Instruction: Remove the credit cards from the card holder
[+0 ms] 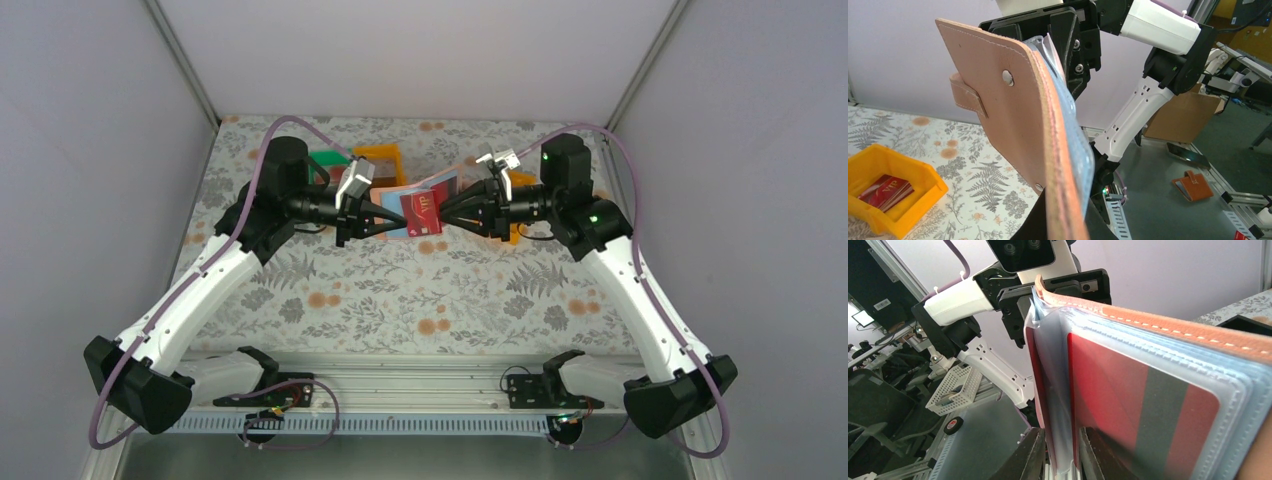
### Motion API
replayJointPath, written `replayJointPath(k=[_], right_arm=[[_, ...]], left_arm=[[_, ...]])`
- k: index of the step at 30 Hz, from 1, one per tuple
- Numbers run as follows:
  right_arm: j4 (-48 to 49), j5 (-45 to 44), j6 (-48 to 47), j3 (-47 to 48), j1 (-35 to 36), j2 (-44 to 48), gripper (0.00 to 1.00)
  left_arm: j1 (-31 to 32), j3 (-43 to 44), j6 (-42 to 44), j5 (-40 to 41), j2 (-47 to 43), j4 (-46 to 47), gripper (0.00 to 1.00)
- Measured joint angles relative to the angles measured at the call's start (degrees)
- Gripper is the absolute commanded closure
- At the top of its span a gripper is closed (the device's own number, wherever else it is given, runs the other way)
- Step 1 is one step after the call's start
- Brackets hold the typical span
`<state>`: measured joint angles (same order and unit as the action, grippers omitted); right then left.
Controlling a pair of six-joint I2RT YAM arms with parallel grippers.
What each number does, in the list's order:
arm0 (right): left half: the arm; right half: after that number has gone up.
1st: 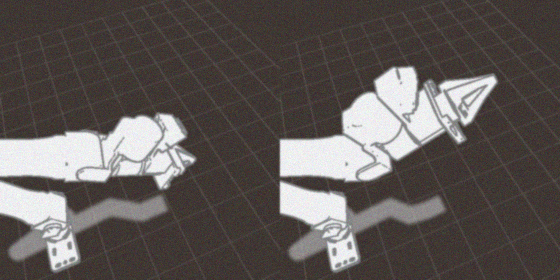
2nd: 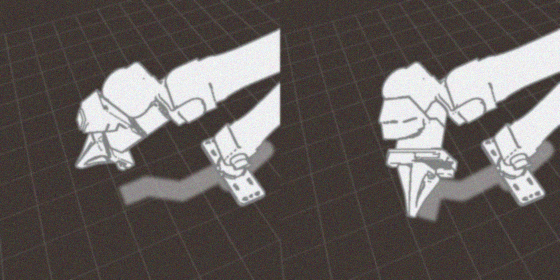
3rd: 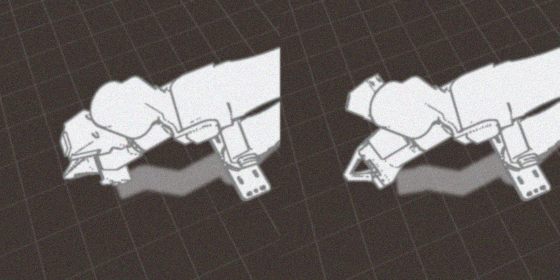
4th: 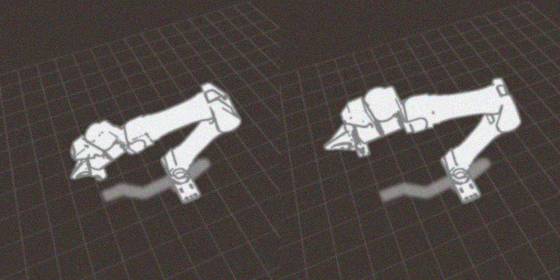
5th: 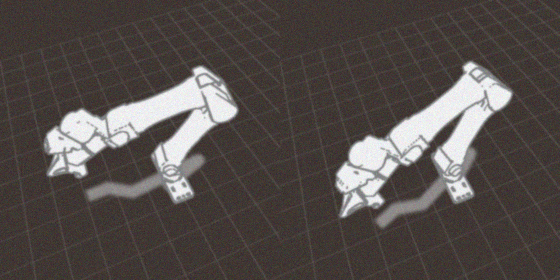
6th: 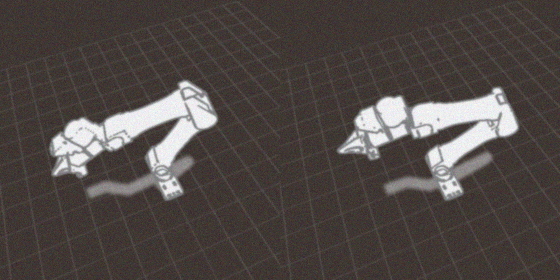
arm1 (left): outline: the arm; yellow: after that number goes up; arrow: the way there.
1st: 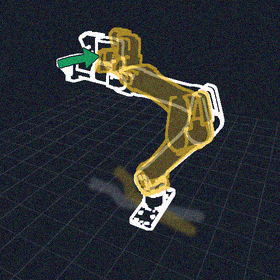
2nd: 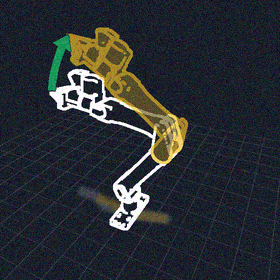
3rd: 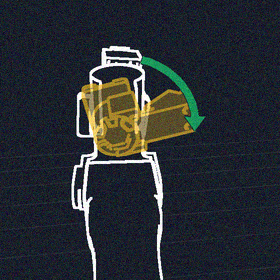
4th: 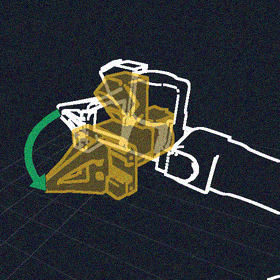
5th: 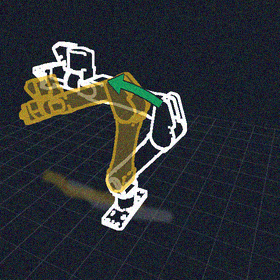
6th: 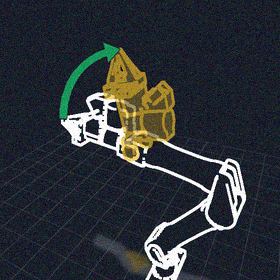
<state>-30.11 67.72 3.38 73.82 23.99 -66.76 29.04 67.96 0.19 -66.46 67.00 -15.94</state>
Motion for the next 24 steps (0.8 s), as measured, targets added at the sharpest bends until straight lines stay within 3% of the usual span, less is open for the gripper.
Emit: replayJointPath(k=[11,15,24], right_arm=[[0.2,-0.1,0.0,-0.2,0.7,-0.9,0.87],[0.3,0.0,-0.1,-0.2,0.8,-1.1,0.96],[-0.1,-0.2,-2.2,-0.4,0.2,-0.7,0.96]], left_arm=[[0.0,0.0,-0.6,0.0,0.0,0.0,0.98],[0.0,0.0,-0.7,0.1,0.0,0.0,0.98],[0.0,-0.1,-0.7,0.6,0.0,0.0,0.98]])
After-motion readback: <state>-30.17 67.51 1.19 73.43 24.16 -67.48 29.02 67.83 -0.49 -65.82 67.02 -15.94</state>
